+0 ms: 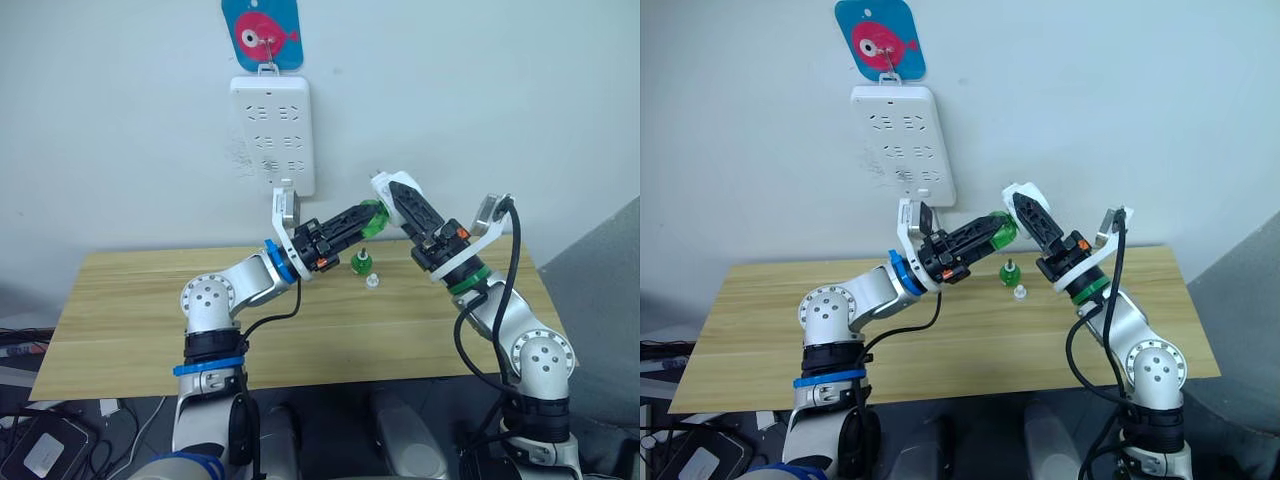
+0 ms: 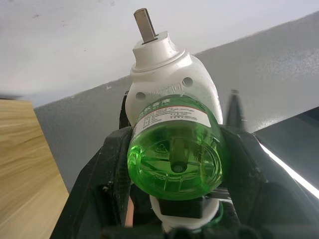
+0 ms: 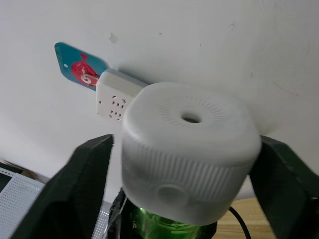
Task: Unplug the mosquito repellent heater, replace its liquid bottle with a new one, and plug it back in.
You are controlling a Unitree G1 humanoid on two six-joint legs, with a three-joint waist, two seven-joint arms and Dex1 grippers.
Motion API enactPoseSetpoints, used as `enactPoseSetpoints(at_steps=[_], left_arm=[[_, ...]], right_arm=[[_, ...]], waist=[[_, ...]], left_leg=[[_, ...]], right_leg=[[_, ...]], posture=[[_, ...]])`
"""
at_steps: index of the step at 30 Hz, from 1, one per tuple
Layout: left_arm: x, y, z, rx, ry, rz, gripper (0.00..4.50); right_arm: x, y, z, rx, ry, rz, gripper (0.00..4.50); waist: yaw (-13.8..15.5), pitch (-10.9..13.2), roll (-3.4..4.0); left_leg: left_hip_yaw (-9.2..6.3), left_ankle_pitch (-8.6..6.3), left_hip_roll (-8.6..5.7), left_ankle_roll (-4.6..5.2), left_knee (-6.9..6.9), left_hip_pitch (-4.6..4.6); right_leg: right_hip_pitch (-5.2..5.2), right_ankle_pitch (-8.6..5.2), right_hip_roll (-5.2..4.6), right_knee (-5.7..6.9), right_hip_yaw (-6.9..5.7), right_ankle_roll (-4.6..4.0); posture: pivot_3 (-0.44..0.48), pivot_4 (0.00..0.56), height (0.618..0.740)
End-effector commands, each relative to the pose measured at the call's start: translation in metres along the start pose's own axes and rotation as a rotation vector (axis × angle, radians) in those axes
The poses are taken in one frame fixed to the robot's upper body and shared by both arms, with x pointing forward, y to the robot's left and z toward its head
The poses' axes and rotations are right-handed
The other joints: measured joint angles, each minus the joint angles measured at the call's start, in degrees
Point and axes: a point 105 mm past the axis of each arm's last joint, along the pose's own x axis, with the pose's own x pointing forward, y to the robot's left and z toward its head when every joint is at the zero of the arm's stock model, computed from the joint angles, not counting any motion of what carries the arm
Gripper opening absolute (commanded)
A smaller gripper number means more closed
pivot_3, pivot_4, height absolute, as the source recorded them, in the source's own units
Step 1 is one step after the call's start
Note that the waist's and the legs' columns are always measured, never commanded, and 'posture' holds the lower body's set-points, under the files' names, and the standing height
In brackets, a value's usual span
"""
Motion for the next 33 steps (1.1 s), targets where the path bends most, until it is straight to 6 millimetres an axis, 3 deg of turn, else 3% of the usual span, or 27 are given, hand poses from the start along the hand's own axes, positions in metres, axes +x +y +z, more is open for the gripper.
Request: enactPoseSetpoints(at_steps=[1, 12, 19, 23, 28, 33], left_arm=[[0.001, -0.012, -0.004, 0.026, 0.023, -0.048, 2.32], [-0.002, -0.002, 0.000, 0.044, 0.003, 0.021, 2.32], [-0.005, -0.002, -0.003, 0.022, 0.010, 0.019, 4.50], [-0.011, -0.001, 0.000, 0.037, 0.005, 0.043, 4.50], [-0.037, 0.001, 0.004, 0.113, 0.027, 0.115, 4.50], [-0.072, 0.010, 0.006, 0.396, 0.114, 0.324, 4.50]], right_arm=[[0.004, 0.018, 0.002, 0.005, -0.007, 0.089, 3.08], [0.002, 0.023, -0.001, 0.025, 0.011, 0.123, 3.07], [0.001, 0.025, -0.002, 0.030, 0.014, 0.137, 3.05], [0.001, 0.025, -0.002, 0.028, 0.011, 0.139, 3.04], [-0.001, 0.021, 0.002, -0.017, -0.006, 0.116, 3.04], [-0.006, 0.014, 0.008, -0.205, 0.005, 0.044, 3.03]], waist=[[0.00, 0.00, 0.00], [0.05, 0.00, 0.00], [0.05, 0.00, 0.01], [0.06, 0.00, 0.00], [-0.05, -0.01, 0.02], [0.06, -0.04, 0.07]], left_leg=[[0.00, 0.00, 0.00, 0.00, 0.00, 0.00], [0.00, 0.00, 0.00, 0.00, 0.00, 0.00], [-0.01, 0.00, 0.00, 0.00, 0.00, 0.00], [0.00, 0.00, 0.00, 0.00, 0.00, 0.00], [-0.01, 0.00, 0.01, 0.00, -0.01, 0.00], [-0.01, 0.00, 0.03, 0.00, -0.08, 0.03]], right_leg=[[0.00, 0.00, 0.00, 0.00, 0.00, 0.00], [0.00, 0.00, 0.00, 0.00, 0.00, 0.00], [0.00, 0.00, 0.00, 0.00, 0.00, 0.00], [0.00, 0.00, -0.01, 0.00, 0.00, 0.00], [0.00, 0.00, 0.00, 0.00, -0.01, 0.00], [-0.02, 0.00, 0.00, 0.01, 0.01, 0.00]], posture=[[-0.255, 0.208, 0.736], [-0.245, 0.202, 0.736], [-0.241, 0.204, 0.736], [-0.240, 0.203, 0.736], [-0.240, 0.205, 0.736], [-0.220, 0.205, 0.736]])
